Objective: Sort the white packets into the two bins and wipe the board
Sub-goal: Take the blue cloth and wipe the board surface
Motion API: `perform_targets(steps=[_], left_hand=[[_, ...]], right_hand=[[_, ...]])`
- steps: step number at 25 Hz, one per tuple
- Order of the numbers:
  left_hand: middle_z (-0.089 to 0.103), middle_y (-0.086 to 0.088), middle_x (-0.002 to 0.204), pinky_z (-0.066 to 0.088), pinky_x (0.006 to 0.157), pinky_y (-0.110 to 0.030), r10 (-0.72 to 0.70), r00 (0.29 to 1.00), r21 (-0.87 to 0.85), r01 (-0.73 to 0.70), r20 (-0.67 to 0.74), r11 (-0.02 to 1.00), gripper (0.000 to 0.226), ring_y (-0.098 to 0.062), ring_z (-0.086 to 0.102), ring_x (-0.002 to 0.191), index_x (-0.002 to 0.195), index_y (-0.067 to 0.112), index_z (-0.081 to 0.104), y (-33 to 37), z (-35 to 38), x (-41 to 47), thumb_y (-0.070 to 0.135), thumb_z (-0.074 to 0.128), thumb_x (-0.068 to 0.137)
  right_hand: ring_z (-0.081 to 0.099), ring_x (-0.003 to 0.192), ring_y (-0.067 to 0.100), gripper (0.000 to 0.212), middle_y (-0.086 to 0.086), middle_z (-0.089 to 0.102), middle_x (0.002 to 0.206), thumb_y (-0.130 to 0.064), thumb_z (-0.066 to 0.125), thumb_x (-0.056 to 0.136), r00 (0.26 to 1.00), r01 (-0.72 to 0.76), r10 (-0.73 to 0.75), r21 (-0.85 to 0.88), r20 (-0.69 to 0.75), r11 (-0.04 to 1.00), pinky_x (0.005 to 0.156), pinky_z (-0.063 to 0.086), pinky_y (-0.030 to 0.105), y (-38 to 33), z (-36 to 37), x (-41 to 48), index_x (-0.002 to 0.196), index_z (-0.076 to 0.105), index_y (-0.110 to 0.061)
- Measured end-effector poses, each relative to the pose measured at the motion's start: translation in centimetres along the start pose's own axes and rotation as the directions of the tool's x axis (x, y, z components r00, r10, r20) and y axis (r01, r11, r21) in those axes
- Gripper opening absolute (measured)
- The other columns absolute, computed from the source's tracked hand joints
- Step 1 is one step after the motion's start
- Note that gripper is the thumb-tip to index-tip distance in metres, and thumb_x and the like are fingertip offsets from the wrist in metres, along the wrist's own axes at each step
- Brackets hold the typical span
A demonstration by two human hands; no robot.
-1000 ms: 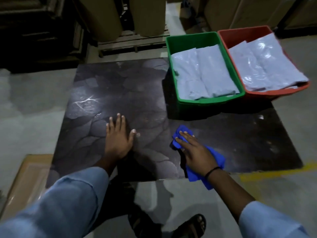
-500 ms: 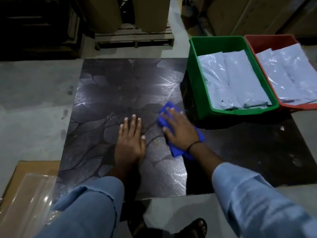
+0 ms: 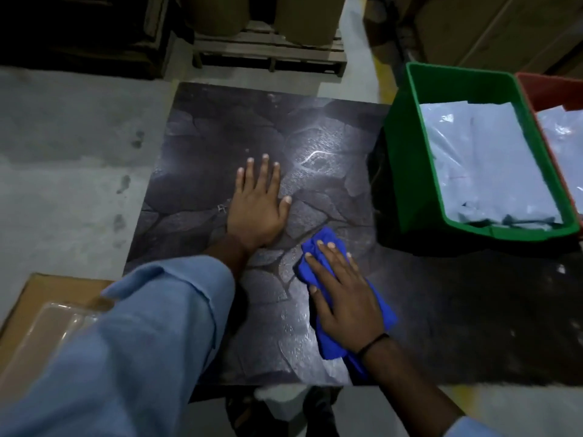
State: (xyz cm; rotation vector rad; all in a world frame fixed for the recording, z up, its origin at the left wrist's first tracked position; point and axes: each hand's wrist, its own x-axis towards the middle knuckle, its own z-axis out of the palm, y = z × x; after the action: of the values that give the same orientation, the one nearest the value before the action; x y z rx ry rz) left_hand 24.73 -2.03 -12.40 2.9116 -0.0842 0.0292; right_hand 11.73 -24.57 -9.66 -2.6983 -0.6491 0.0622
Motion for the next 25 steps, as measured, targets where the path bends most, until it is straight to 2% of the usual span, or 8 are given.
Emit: perform_targets(steps=[2,4,7,10,13,16,21,25], left_hand=[[0.008,-0.014,0.169,0.006,0.126,-0.053,0.000,1.000,0.019,0.001,-0.013,1.000,0.074,-0.037,0.004,0.156,0.161,0.012,0.017,0.0,0.8,0.4,0.053,0.025,0.100],[0.010,-0.014,0.169,0.009,0.126,-0.052,0.012,0.998,0.030,-0.011,-0.057,1.000,0.074,-0.036,0.006,0.156,0.161,0.012,0.019,0.1,1.4,0.2,0.052,0.030,0.100],[0.013,-0.013,0.169,0.012,0.126,-0.052,0.011,0.993,0.031,-0.007,-0.121,1.000,0.072,-0.035,0.009,0.156,0.161,0.013,0.022,-0.4,1.6,0.2,0.050,0.035,0.101],[0.012,-0.012,0.169,0.011,0.126,-0.051,0.041,0.992,0.022,-0.039,-0.117,0.999,0.072,-0.035,0.008,0.156,0.161,0.013,0.021,-0.4,1.8,0.4,0.050,0.035,0.101],[0.015,-0.013,0.169,0.012,0.125,-0.052,0.027,0.994,0.030,-0.024,-0.109,0.999,0.072,-0.036,0.011,0.156,0.160,0.013,0.023,-0.4,1.3,0.2,0.050,0.034,0.100],[0.015,-0.014,0.168,0.011,0.126,-0.053,0.012,1.000,0.002,-0.012,-0.008,1.000,0.072,-0.038,0.011,0.155,0.160,0.011,0.023,0.0,0.3,0.3,0.047,0.028,0.098],[0.019,-0.014,0.168,0.017,0.124,-0.053,0.041,0.998,-0.009,-0.041,0.041,0.999,0.068,-0.038,0.015,0.154,0.158,0.007,0.026,-0.1,-1.5,-2.5,0.038,0.027,0.098],[0.016,-0.011,0.169,0.014,0.126,-0.050,0.079,0.996,-0.009,-0.079,0.039,0.997,0.068,-0.034,0.012,0.155,0.160,0.008,0.022,-2.2,-1.6,-6.1,0.044,0.026,0.102]], right_hand=[[0.019,0.152,0.018,0.056,0.002,0.028,0.162,-0.030,0.050,0.097,0.996,-0.033,0.034,0.023,-0.081,0.999,0.123,0.018,0.046,1.8,0.5,6.1,0.151,0.039,-0.023],[0.025,0.149,0.025,0.056,0.008,0.033,0.159,-0.032,0.047,0.095,0.981,-0.136,0.138,0.023,-0.136,0.990,0.122,0.019,0.046,4.8,0.6,14.6,0.149,0.042,-0.021],[0.027,0.147,0.029,0.056,0.012,0.035,0.157,-0.034,0.044,0.094,0.961,-0.249,0.246,-0.006,-0.129,0.969,0.122,0.018,0.045,9.2,-0.7,28.5,0.148,0.043,-0.020],[0.026,0.148,0.028,0.054,0.011,0.032,0.159,-0.032,0.045,0.096,0.960,-0.269,0.263,-0.056,-0.099,0.962,0.123,0.016,0.043,10.2,-1.0,34.7,0.149,0.041,-0.020],[0.029,0.147,0.029,0.055,0.012,0.033,0.158,-0.035,0.046,0.095,0.992,-0.109,0.104,-0.060,-0.078,0.992,0.121,0.022,0.045,7.5,0.1,30.2,0.148,0.043,-0.020],[0.029,0.147,0.027,0.056,0.009,0.037,0.157,-0.035,0.047,0.095,0.998,0.054,-0.055,-0.021,-0.039,0.998,0.119,0.024,0.049,3.7,0.9,18.5,0.148,0.044,-0.019],[0.015,0.153,0.021,0.057,0.004,0.024,0.163,-0.029,0.051,0.098,0.962,0.253,-0.255,0.033,0.103,0.967,0.123,0.017,0.048,-2.2,0.0,-2.6,0.152,0.036,-0.021],[0.014,0.153,0.017,0.059,-0.001,0.023,0.163,-0.027,0.055,0.097,0.952,0.268,-0.274,0.058,0.134,0.962,0.121,0.021,0.048,-3.1,0.0,-6.7,0.152,0.036,-0.025]])
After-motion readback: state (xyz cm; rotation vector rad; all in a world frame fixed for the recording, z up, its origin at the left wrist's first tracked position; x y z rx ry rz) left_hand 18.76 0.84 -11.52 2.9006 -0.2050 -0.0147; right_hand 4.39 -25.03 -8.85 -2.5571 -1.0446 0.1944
